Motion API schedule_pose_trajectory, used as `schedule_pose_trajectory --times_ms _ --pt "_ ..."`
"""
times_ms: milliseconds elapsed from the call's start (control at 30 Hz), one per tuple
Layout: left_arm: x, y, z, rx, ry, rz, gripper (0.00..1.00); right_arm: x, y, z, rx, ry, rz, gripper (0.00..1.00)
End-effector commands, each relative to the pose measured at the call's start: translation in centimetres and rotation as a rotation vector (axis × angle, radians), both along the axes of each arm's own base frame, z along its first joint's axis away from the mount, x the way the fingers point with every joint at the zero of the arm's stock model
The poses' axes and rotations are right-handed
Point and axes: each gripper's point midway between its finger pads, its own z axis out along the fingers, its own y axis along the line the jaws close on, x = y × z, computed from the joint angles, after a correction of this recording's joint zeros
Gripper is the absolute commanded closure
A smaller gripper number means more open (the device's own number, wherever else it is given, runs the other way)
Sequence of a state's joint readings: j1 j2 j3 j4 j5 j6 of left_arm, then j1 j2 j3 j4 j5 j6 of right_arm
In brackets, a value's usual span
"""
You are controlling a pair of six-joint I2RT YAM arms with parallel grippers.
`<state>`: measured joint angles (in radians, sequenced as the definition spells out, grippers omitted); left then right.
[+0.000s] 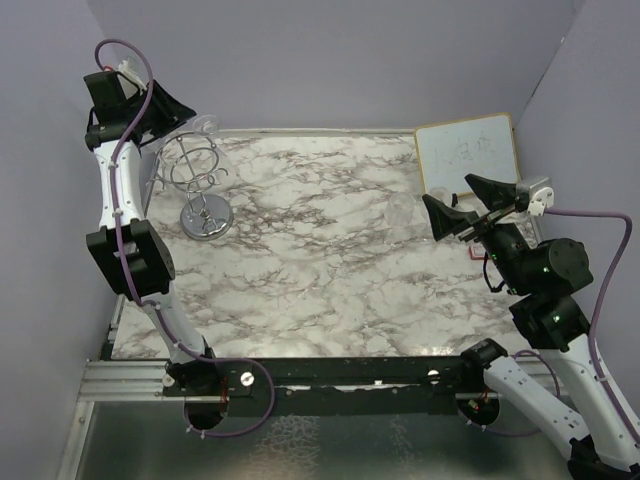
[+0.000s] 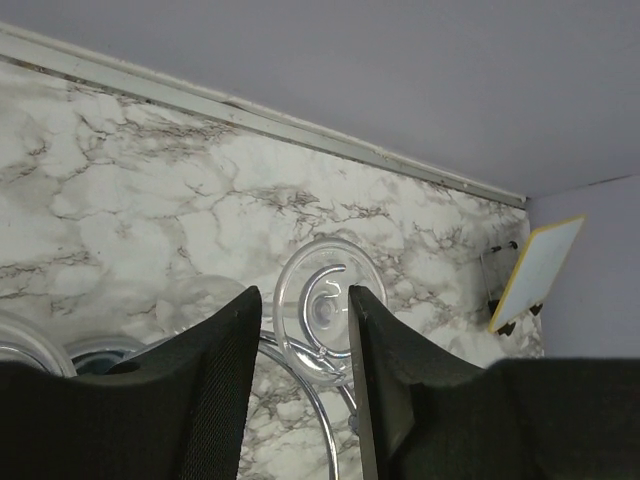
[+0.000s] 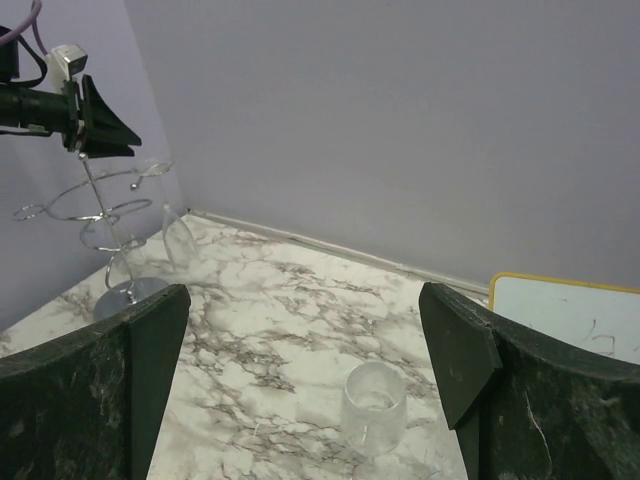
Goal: Take the wine glass off the wine glass rack
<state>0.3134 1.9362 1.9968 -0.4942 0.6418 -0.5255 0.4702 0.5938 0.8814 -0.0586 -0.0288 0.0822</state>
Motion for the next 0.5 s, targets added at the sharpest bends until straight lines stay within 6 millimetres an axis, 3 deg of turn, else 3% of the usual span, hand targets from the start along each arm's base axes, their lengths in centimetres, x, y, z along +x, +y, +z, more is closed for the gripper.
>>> schedule_pose_trajectory --times_ms 0,467 --pt "0.0 -0.8 1.0 -0.029 -0.045 -0.048 0.59 -0.5 0.5 0.8 0.007 -0.032 0.032 0.00" --pt "0.4 -0.7 -1.3 -0.063 0.025 -0.037 0.61 -0.6 0.6 0.8 0.005 -0.034 0.042 0.00"
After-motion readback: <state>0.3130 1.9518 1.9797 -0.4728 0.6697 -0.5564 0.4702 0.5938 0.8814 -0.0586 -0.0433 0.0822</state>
